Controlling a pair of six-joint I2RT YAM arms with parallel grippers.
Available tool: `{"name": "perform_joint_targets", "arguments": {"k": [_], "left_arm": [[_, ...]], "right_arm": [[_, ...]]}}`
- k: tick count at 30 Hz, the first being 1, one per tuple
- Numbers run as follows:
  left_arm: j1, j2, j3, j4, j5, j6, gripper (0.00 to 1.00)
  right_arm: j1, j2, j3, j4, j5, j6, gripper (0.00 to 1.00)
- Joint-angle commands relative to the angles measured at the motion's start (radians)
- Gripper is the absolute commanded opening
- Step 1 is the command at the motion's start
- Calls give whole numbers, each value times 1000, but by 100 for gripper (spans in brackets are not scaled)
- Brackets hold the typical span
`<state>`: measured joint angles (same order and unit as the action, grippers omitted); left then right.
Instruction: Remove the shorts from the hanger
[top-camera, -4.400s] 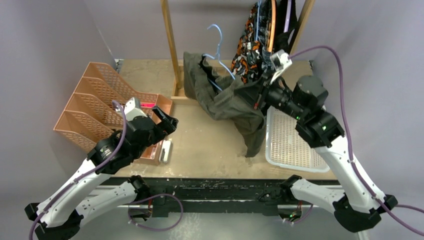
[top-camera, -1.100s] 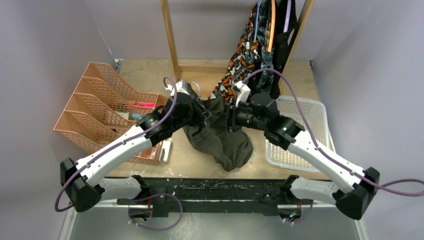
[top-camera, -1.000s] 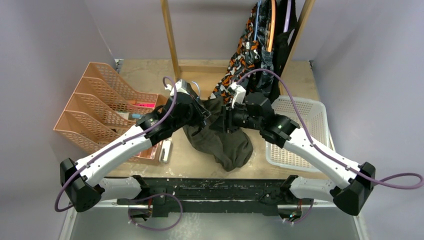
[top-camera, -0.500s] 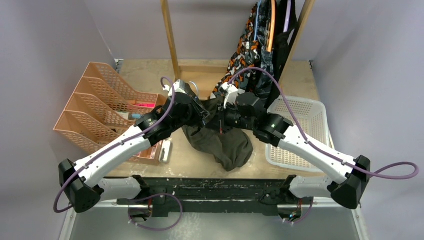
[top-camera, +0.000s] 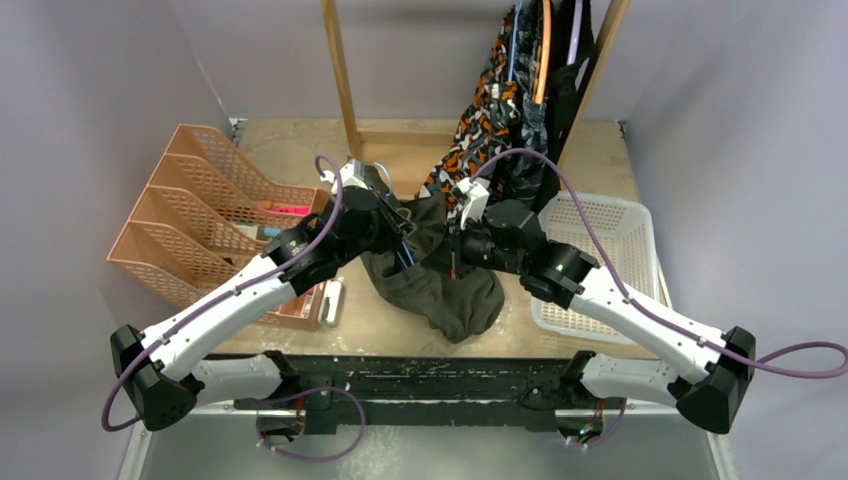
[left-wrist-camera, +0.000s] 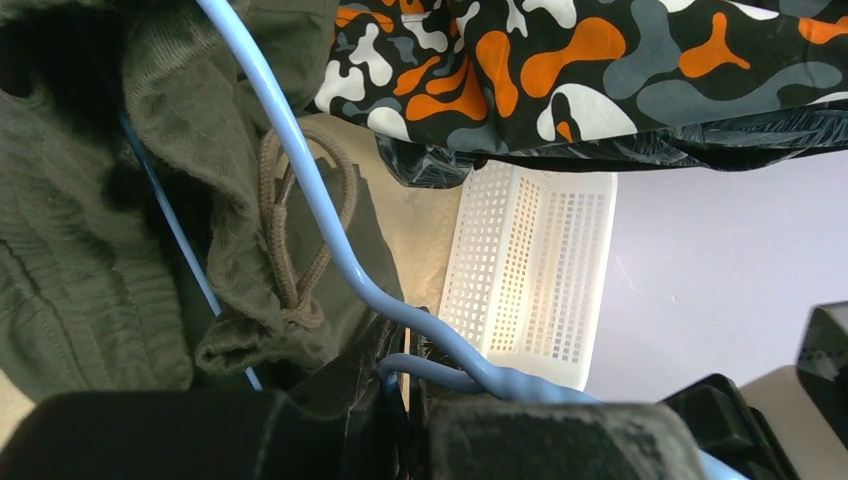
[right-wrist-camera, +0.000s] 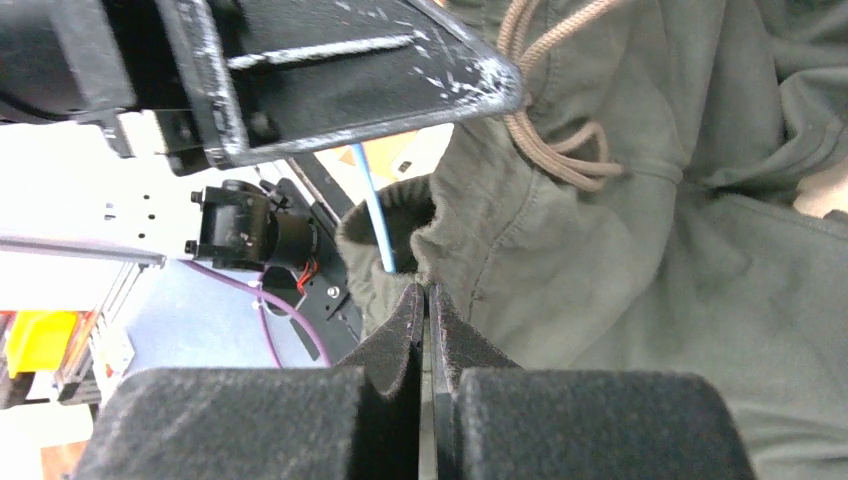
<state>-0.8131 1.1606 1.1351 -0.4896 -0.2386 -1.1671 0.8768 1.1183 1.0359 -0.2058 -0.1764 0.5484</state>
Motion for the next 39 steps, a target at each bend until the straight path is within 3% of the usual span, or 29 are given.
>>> {"name": "perform_joint_targets", "arguments": {"k": [1,5,12,15,23,27,39], "left_arm": [[5,-55,17,83,-43,-10,0],[5,-62,5,110,-31,-17,0],[5,-38,27,81,-16,2,0],[5,-42,22,96,-16,0,0],[4,-44,21,100,-7,-1,0],[5,-48,22,99,-16,0,0],[6,-23,49,28,-65,48,0]], "right_arm": [[3,-22,-25,38,-45,54,0],[4,0,-23,43,-62,72,0],[3,16,-13,141,-156,89,32],[2,38,1,151,-174,83,36],[10,71,37,63,-94,47,27],[13,52,35,38,-58,48,1],[13,-123,-50,28,9,112,5]]}}
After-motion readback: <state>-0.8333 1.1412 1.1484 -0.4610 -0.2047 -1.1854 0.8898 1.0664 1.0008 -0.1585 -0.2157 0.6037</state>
